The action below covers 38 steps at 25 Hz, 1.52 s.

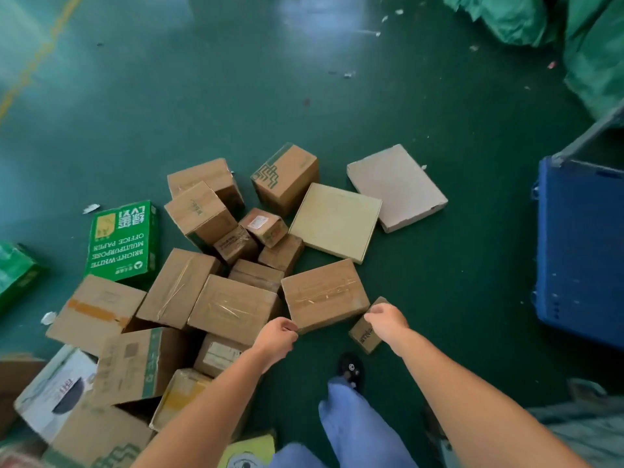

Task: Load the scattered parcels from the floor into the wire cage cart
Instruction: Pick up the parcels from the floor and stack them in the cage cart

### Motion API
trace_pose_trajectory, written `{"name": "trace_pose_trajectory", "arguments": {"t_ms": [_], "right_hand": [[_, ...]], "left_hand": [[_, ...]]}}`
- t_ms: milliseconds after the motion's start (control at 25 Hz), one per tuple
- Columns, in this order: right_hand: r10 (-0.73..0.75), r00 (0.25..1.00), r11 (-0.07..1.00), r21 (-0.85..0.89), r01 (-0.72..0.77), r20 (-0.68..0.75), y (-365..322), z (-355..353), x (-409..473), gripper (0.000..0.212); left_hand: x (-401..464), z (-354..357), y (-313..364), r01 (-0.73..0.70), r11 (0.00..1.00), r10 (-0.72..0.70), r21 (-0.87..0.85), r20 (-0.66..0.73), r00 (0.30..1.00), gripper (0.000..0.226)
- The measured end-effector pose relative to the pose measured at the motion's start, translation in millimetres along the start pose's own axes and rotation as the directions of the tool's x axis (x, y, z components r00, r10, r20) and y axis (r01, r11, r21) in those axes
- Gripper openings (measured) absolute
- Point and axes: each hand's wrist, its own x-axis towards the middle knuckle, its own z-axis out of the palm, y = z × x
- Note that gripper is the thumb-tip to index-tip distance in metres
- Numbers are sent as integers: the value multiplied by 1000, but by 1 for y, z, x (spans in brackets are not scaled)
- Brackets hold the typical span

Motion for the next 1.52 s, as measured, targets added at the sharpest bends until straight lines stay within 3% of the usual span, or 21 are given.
{"name": "trace_pose_trajectory", "arguments": {"t_ms": [160,360,680,840,1040,1240,1520], "right_hand": [[73,997,992,-102,-69,33,-26,-9,83,38],[160,986,984,-90,-155,42,-30,15,193,44],[268,964,958,-108,-266,2,39,96,369,79],[352,936,934,-68,-351,10,76,126,418,87],[354,934,934,26,-356,52,93,142,434,83],[298,954,954,26,-298,1,55,119,392,71],[288,950,956,102,-276,-126,-28,45,254,66]], "left_hand": [[86,-2,23,117,991,-117,-61,12,993,17],[204,21,9,219,974,-215,-47,88,973,36],[370,73,-56,330,940,-323,-92,76,943,74],[425,92,-95,377,915,-381,-145,2,925,87],[445,101,-98,407,859,-430,-311,-6,903,83],[404,71,-65,436,856,-475,-276,-88,876,86],[290,-18,33,286,936,-317,-205,-135,939,85]]}}
